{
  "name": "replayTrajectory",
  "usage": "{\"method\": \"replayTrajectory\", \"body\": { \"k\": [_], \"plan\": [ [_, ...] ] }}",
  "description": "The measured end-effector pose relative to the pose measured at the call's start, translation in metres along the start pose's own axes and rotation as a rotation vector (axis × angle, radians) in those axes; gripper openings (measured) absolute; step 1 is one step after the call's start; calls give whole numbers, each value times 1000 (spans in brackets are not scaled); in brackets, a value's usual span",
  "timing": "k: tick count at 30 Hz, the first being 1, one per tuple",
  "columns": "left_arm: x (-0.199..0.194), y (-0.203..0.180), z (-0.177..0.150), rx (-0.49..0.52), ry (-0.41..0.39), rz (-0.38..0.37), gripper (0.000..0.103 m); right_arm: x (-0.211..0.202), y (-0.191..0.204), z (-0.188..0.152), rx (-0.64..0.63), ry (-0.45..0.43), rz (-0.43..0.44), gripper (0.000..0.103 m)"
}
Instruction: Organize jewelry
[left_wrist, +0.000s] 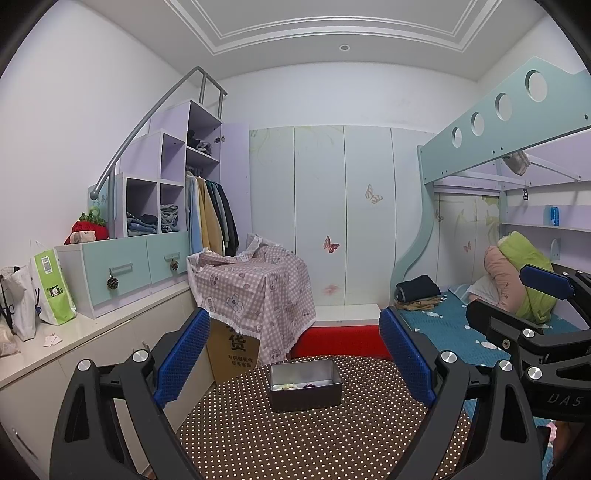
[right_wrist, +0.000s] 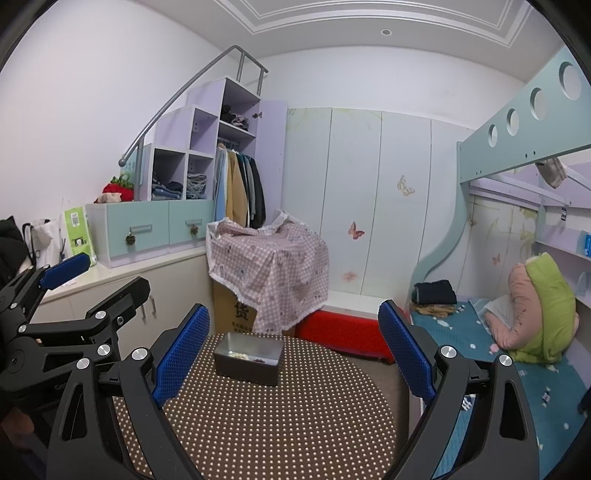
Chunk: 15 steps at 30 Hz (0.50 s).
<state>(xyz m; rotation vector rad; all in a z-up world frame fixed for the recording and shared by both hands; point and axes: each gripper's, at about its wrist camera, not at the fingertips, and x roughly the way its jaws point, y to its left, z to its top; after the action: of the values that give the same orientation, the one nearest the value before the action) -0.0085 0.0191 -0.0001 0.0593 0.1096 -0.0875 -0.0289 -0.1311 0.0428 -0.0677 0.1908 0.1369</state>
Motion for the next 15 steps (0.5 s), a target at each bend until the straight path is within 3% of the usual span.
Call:
{"method": "replayTrajectory", "body": {
  "k": [15],
  "plan": [
    [2, 3, -2, 3, 3, 1, 90, 1, 0, -3, 2, 4, 1, 90]
  ]
}}
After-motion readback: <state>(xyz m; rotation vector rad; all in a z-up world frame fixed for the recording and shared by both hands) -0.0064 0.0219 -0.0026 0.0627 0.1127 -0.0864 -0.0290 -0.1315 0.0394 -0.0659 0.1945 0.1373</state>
